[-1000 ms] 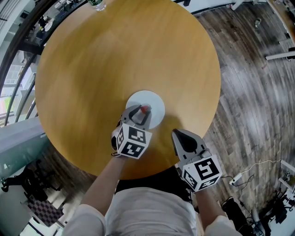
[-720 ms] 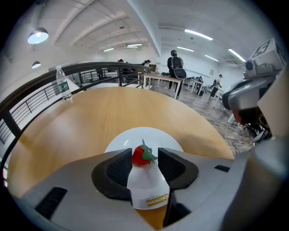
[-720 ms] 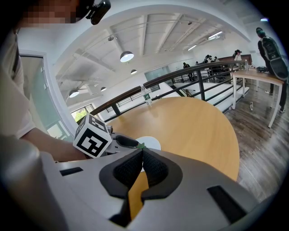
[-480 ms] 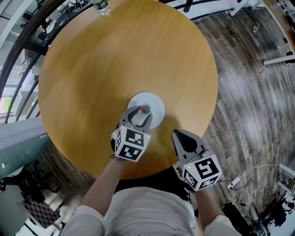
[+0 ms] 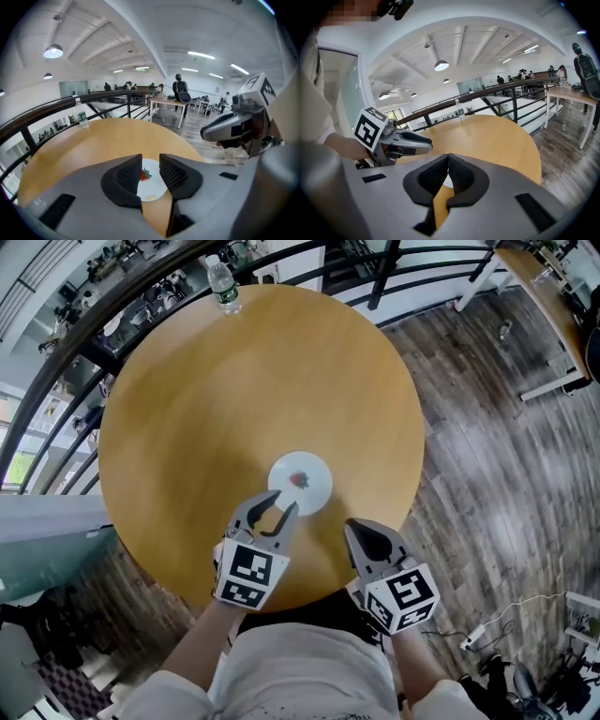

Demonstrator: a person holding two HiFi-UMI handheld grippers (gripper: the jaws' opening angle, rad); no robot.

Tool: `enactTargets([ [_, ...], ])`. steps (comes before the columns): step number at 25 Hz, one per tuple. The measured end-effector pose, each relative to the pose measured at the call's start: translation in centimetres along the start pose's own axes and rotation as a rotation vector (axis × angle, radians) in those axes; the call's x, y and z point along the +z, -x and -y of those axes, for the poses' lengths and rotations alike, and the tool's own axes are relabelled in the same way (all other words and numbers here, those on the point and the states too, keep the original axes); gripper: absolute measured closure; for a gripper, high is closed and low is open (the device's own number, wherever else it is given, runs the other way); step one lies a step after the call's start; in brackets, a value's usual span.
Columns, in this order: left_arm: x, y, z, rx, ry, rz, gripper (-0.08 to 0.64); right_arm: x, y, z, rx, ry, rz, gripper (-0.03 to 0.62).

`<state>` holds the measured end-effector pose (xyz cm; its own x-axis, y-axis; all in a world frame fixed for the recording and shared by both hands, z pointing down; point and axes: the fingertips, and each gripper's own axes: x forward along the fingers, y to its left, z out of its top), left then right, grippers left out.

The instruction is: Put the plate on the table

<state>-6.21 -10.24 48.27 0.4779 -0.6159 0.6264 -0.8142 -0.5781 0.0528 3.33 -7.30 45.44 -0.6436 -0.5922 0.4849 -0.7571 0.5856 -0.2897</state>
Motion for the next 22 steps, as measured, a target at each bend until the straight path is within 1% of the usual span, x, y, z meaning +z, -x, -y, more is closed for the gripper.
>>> enactTargets([
  [3, 1.9, 3.2, 0.5, 0.002, 0.066, 0.067, 0.478, 1.6, 1.2, -1.0, 0.007, 0.037, 0.030, 0.568],
  [7, 3.6, 7.9, 1.7, 0.037, 0.075, 0.143, 0.525, 4.0, 3.3, -2.3, 0.005, 0.077, 0.076, 0.568],
  [9, 4.1, 10.2, 2.2, 0.047, 0.085, 0.174, 0.535, 5.0, 4.2, -2.8, 0.003, 0.090, 0.094, 0.568],
  [15, 4.0, 14.4, 1.9, 0.077, 0.170, 0.230, 0.535, 6.7, 5.7, -4.0, -0.014, 0.100, 0.128, 0.568],
  [22, 4.8, 15.8, 1.8, 0.108, 0.176, 0.279, 0.535, 7.7, 7.2, -4.6, -0.012, 0.128, 0.135, 0.568],
])
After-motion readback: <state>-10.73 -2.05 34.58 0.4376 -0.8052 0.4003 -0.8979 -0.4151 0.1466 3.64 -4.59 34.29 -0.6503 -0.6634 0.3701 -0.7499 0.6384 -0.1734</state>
